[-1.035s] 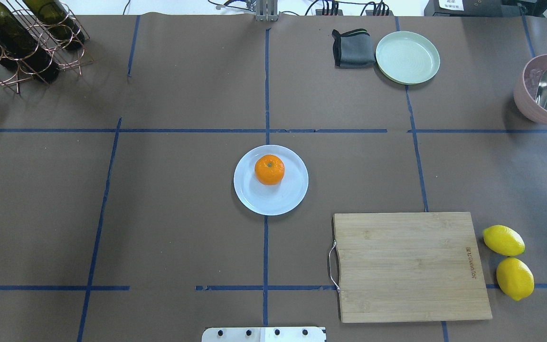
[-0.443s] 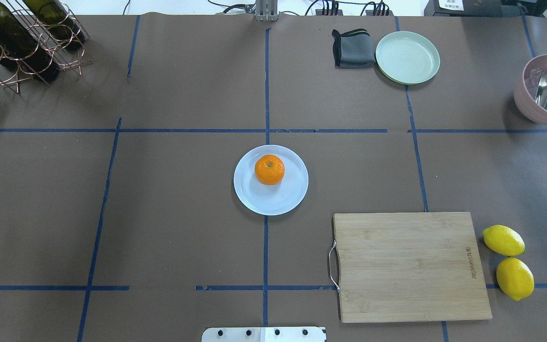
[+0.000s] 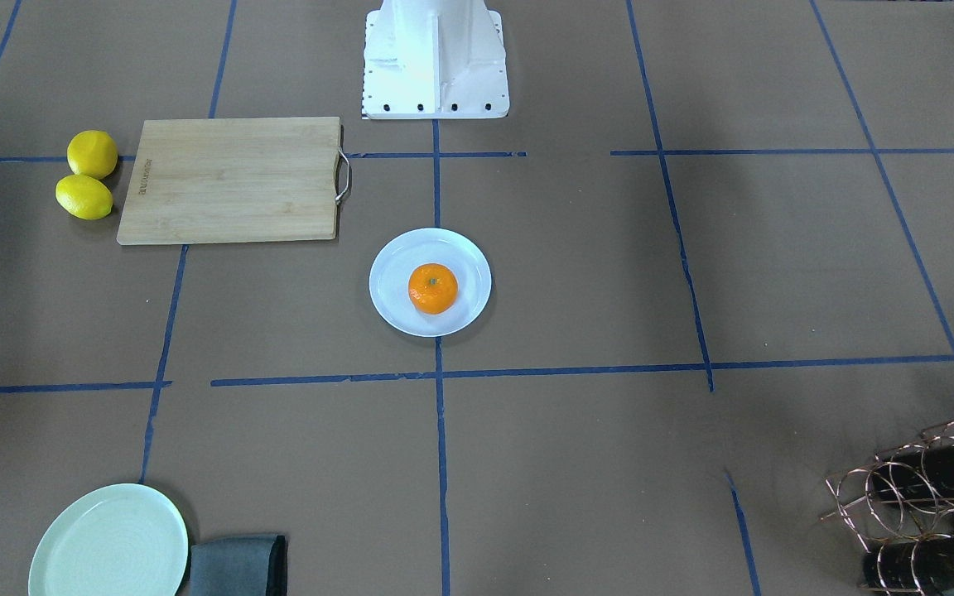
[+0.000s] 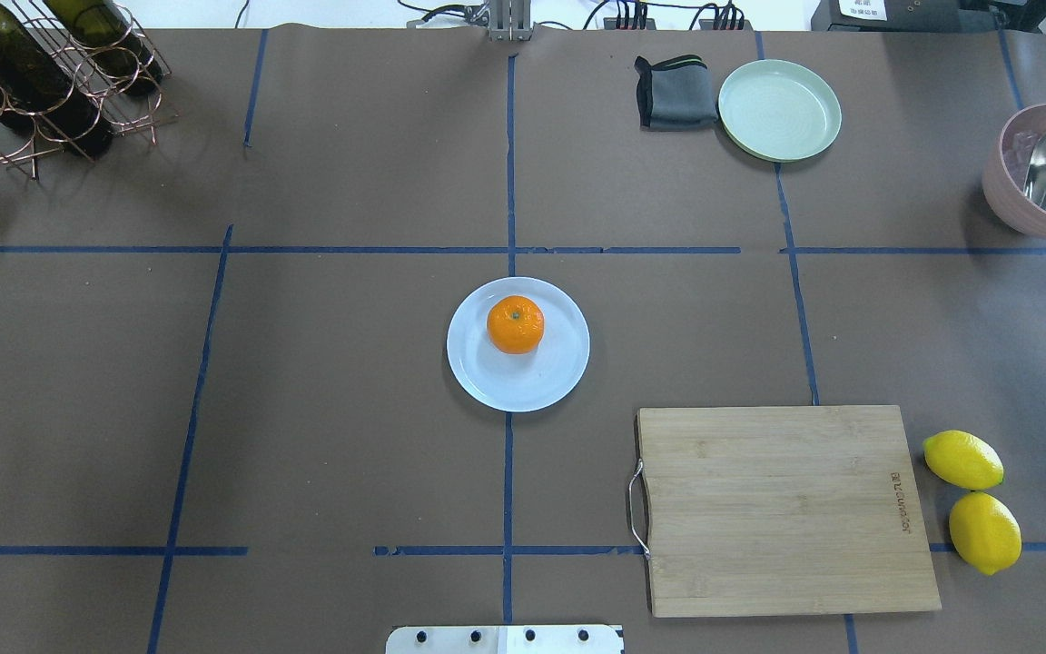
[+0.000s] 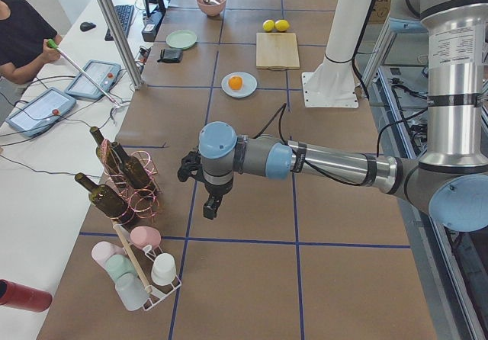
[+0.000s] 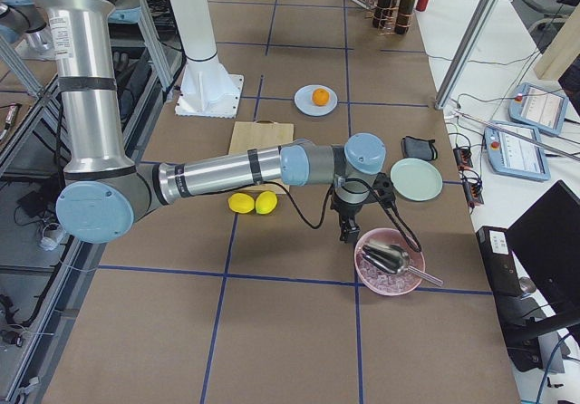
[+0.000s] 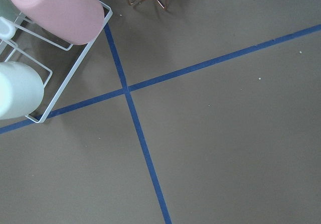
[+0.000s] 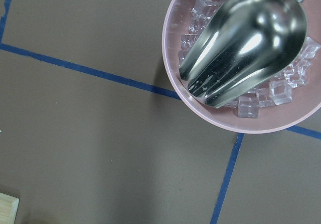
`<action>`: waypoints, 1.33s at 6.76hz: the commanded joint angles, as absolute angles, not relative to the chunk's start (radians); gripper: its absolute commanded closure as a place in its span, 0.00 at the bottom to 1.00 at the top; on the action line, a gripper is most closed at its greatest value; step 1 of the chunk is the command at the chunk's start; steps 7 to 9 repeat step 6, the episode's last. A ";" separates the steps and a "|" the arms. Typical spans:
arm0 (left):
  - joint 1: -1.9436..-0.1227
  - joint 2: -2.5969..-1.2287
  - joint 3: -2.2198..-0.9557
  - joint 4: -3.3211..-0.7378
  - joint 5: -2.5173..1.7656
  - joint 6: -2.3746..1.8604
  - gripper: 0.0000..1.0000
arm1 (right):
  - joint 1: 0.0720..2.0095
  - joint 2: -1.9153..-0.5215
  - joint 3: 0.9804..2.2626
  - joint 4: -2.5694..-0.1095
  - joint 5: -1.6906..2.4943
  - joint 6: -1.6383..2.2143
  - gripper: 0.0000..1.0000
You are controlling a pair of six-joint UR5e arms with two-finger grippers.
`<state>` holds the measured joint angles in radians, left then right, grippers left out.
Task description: Pick orange to plate
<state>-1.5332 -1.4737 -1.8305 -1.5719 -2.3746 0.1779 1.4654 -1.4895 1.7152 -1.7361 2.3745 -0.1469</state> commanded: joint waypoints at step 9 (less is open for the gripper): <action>-1.529 -1.514 -1.816 -1.451 -2.379 0.178 0.00 | 1.466 -1.494 1.717 -1.736 2.376 -0.135 0.00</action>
